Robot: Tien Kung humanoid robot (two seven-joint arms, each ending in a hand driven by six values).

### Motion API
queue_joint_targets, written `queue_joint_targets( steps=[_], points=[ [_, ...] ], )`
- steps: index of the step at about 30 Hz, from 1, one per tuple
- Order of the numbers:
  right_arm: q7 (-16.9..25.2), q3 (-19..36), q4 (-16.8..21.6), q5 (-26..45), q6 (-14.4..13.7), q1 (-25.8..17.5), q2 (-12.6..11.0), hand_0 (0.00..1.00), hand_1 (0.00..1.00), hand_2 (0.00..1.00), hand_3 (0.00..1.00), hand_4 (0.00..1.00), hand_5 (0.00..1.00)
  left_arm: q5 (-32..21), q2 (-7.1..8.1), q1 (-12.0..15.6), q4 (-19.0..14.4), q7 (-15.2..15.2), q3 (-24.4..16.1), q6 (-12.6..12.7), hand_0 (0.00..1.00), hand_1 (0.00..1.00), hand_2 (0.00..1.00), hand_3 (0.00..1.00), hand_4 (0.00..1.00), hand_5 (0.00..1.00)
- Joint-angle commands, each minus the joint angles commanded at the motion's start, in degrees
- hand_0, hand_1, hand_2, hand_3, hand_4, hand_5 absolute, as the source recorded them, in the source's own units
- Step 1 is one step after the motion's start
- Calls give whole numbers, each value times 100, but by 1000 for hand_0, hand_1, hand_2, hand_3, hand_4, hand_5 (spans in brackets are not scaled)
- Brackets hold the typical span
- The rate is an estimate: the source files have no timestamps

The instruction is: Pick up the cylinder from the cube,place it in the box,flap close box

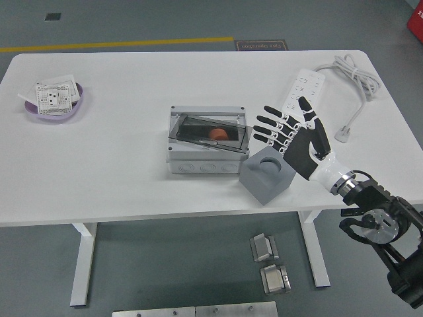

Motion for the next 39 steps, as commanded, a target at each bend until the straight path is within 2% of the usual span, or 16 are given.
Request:
queue_joint_targets(
  steps=[9,10,15,16,27,28,39],
  points=[
    [-71,116,69,41,119,-10,-29,864,789,815,854,998,895,-2,-2,8,3,0,-3,-2,685,704,642,772,707,241],
    [-83,130,87,41,133,-12,-34,894,850,883,879,998,903,-7,-1,10,4,0,-1,-3,686,704,642,773,707,238],
    [-120,179,127,33,171,-16,-45,894,850,883,879,998,903,-41,0,19,14,9,35,-7,686,704,642,773,707,238],
    [-124,186,129,32,174,-18,-46,939,904,935,933,998,913,-48,1,22,17,12,42,-7,686,704,641,772,706,236],
    [-151,216,121,-46,193,-27,-57,949,912,936,943,998,933,-75,13,69,46,7,76,48,692,716,664,766,705,235],
    [-156,219,120,-63,201,-27,-59,951,915,933,945,998,938,-76,14,72,49,7,79,56,706,730,716,763,707,234],
    [-163,264,132,-257,197,-24,-69,956,919,933,945,998,944,-32,19,89,75,123,111,146,712,736,728,765,708,233]
  ],
)
